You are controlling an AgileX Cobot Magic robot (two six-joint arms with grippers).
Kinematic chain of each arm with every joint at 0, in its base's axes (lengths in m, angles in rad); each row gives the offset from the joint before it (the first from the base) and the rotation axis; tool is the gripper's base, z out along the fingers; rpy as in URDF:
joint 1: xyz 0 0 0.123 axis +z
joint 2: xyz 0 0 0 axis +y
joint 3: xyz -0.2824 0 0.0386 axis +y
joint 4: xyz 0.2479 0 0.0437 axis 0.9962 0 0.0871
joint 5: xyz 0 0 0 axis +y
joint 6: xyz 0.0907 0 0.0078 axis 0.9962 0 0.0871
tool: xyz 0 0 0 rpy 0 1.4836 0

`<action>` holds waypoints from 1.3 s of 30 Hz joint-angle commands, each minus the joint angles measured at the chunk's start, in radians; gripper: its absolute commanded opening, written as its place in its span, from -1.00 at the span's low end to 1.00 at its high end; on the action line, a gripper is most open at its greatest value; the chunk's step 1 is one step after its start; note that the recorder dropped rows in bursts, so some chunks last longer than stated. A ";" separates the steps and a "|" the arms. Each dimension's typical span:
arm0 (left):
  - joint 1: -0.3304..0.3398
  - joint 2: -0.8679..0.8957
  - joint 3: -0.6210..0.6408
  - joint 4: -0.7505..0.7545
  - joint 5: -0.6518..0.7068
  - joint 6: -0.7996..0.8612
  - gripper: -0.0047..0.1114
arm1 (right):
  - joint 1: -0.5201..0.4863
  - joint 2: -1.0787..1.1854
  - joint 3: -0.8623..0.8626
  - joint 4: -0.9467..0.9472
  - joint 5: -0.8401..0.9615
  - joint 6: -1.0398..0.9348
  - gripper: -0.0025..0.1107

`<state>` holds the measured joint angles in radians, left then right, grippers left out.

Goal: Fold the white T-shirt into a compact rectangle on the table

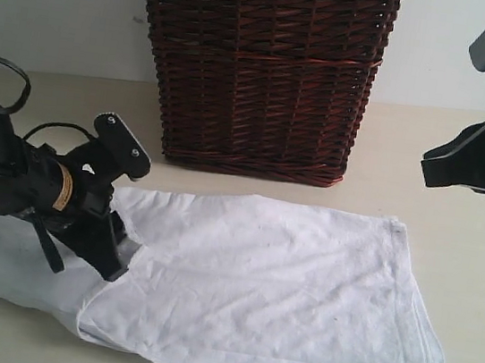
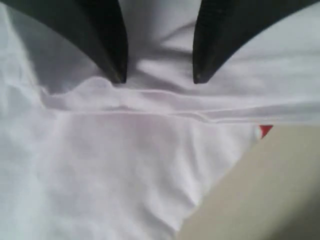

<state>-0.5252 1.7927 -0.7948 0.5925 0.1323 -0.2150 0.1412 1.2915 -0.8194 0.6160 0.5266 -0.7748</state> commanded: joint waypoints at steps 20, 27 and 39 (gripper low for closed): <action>0.342 -0.223 -0.065 -0.152 0.351 -0.169 -0.03 | -0.001 0.000 -0.008 0.046 -0.006 -0.008 -0.96; 0.691 -0.194 -0.066 -0.673 0.387 0.282 -0.03 | -0.001 -0.099 -0.069 0.133 0.107 -0.008 -0.64; 0.869 -0.008 -0.160 -1.012 0.436 0.623 -0.03 | -0.001 -0.559 -0.071 0.193 0.291 0.020 -0.47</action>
<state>0.3390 1.7466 -0.9136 -0.3722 0.5410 0.3556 0.1412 0.8358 -0.8967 0.8026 0.7976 -0.7646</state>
